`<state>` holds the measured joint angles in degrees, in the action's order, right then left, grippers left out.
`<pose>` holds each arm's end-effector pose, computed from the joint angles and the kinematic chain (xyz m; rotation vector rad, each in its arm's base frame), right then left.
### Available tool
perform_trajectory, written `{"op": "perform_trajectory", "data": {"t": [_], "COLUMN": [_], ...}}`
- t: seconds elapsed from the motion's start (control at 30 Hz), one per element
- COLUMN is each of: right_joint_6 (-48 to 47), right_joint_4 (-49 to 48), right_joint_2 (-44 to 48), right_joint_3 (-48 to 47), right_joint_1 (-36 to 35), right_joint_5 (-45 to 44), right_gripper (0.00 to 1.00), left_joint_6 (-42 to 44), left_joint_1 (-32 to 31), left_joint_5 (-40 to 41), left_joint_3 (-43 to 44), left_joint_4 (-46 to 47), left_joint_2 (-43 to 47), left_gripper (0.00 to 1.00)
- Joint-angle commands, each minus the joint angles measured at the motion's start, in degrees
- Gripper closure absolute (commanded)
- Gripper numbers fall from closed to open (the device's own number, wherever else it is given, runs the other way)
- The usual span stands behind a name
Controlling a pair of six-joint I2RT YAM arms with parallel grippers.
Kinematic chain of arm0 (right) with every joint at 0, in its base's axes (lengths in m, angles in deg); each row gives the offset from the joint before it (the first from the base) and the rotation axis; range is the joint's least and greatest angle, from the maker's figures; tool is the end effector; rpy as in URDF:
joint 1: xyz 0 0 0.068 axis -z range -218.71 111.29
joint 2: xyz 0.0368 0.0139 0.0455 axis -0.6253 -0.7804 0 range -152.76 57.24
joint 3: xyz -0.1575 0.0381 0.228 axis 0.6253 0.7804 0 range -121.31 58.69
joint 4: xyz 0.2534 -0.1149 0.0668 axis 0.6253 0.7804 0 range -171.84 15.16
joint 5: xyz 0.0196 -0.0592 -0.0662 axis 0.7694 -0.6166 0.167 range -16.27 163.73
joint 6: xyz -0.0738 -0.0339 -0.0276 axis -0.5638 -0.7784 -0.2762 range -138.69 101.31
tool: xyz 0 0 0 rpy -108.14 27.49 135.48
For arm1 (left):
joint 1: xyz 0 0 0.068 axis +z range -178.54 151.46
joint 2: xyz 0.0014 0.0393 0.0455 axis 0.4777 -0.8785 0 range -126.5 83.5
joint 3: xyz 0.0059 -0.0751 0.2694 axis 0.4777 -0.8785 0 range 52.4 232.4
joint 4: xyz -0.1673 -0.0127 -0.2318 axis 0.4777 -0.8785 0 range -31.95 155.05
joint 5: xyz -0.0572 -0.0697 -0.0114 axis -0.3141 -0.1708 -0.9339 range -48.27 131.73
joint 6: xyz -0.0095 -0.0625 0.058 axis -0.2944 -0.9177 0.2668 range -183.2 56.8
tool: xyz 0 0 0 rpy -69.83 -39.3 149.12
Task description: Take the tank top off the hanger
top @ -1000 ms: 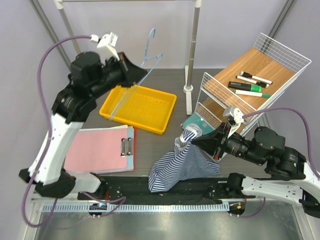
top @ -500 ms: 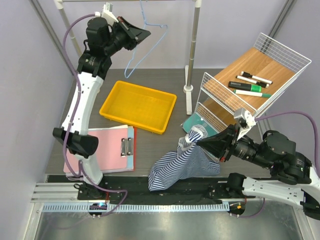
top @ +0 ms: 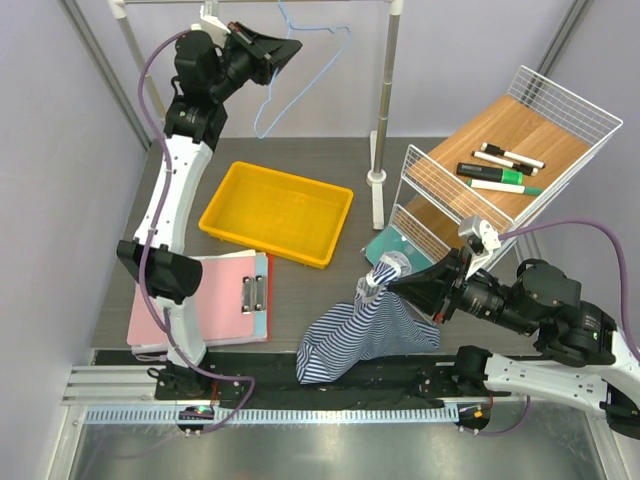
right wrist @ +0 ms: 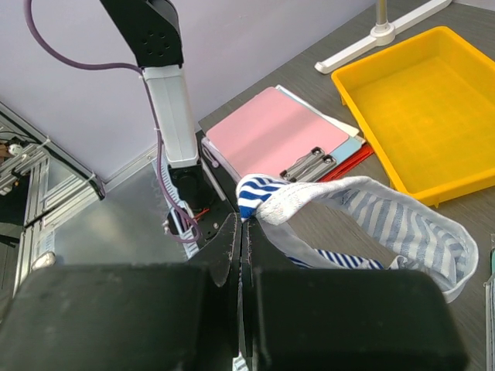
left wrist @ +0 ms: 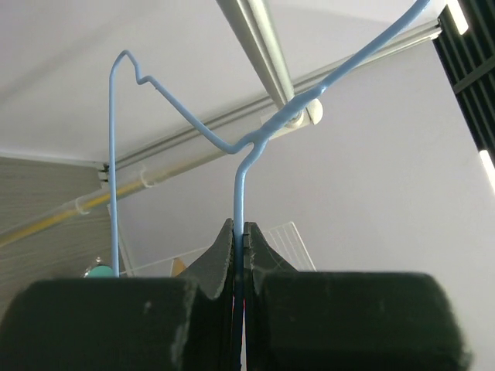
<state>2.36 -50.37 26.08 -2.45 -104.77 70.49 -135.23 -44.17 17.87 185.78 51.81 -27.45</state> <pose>0.0618 0.1284 0.4374 -0.6133 1.6043 1.1177 0.4598 -0.1606 0.5485 -0.3988 1.5695 -1.5183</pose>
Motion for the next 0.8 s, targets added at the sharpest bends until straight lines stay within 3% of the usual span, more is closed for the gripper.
{"op": "perform_trajectory", "data": {"t": [0.0, 0.23, 0.43, 0.53, 0.63, 0.73, 0.77], "right_joint_6": [0.65, 0.65, 0.82, 1.0, 1.0, 1.0, 0.91], "right_joint_4": [-4.3, -5.27, -6.5, -7.11, -7.47, -7.64, -7.73], "right_joint_2": [-0.66, -1.36, -1.63, -1.98, -2.42, -2.94, -3.12], "right_joint_3": [-0.47, 0.32, 1.2, 1.38, 1.47, 1.38, 1.21], "right_joint_1": [-0.29, -0.29, -0.29, -0.29, -0.29, -0.29, -0.29], "right_joint_5": [0.61, 0.87, 0.96, 1.4, 1.4, 1.31, 1.31], "right_gripper": [0.99, 0.99, 0.99, 0.99, 0.99, 0.99, 0.99], "left_joint_6": [-5.74, -12.69, -11.04, -9.63, -6.12, -2.07, -1.19], "left_joint_1": [1.05, 0.96, 0.96, 0.96, 0.96, 1.05, 0.96], "left_joint_5": [-1.54, -0.05, -1.01, -1.98, -2.24, -3.39, -3.74], "left_joint_3": [2.41, 1.88, 1.18, -3.28, -7.94, -8.58, -8.84], "left_joint_4": [6.72, 10.33, 9.02, 8.75, 8.66, 5.86, 5.5], "left_joint_2": [-2.07, -5.06, -5.68, -3.57, -0.58, 1.26, 1.88], "left_gripper": [1.0, 1.0, 1.0, 1.0, 0.94, 0.82, 0.73]}}
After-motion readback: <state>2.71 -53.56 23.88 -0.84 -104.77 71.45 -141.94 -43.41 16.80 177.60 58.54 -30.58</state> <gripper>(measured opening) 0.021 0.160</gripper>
